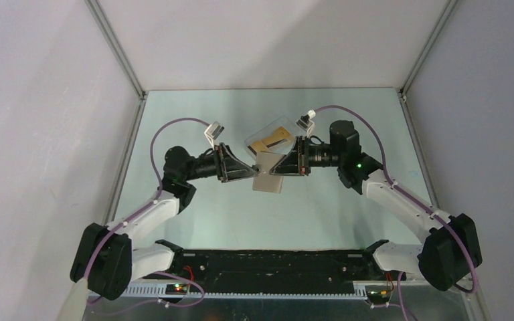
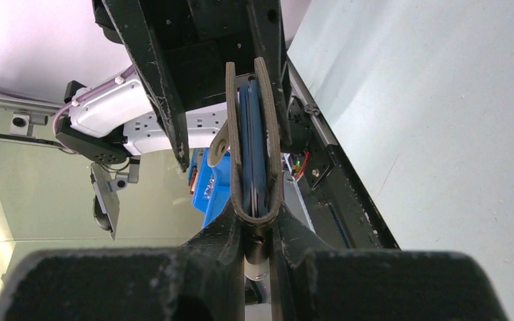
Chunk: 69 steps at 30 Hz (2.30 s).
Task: Put the credit cards into the card holder
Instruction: Close the card holder at the center of the board.
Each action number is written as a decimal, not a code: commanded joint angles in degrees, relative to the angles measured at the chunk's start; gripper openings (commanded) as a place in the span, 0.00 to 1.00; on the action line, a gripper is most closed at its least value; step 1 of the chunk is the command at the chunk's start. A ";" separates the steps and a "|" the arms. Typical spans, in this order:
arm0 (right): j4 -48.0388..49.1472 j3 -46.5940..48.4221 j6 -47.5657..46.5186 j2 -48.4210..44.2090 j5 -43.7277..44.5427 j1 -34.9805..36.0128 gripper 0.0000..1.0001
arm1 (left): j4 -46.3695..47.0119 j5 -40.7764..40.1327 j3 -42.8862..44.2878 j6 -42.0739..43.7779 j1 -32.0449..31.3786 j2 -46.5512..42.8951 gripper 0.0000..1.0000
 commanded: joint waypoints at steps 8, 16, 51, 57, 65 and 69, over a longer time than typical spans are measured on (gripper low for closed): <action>1.42 0.69 -1.66 0.23 -0.57 0.44 0.00 | 6.02 0.49 1.71 -2.54 0.41 -1.98 0.61; 2.04 0.70 -1.35 0.57 -0.29 0.92 0.00 | 6.39 0.42 1.99 -3.13 0.14 -1.05 0.54; 1.54 0.65 -0.71 1.73 3.76 1.89 0.00 | 9.22 0.76 4.30 -5.98 -3.53 0.92 0.46; 0.15 0.70 -1.71 1.56 4.17 1.84 0.00 | 12.17 -0.60 3.83 -8.51 -3.41 0.25 0.57; 0.83 0.70 -1.15 1.50 3.37 1.43 0.00 | 24.15 0.62 1.81 -16.92 -3.36 2.38 0.41; 0.39 0.66 -1.51 2.00 3.30 1.56 0.00 | 27.24 0.84 1.35 -18.64 -3.51 2.99 0.36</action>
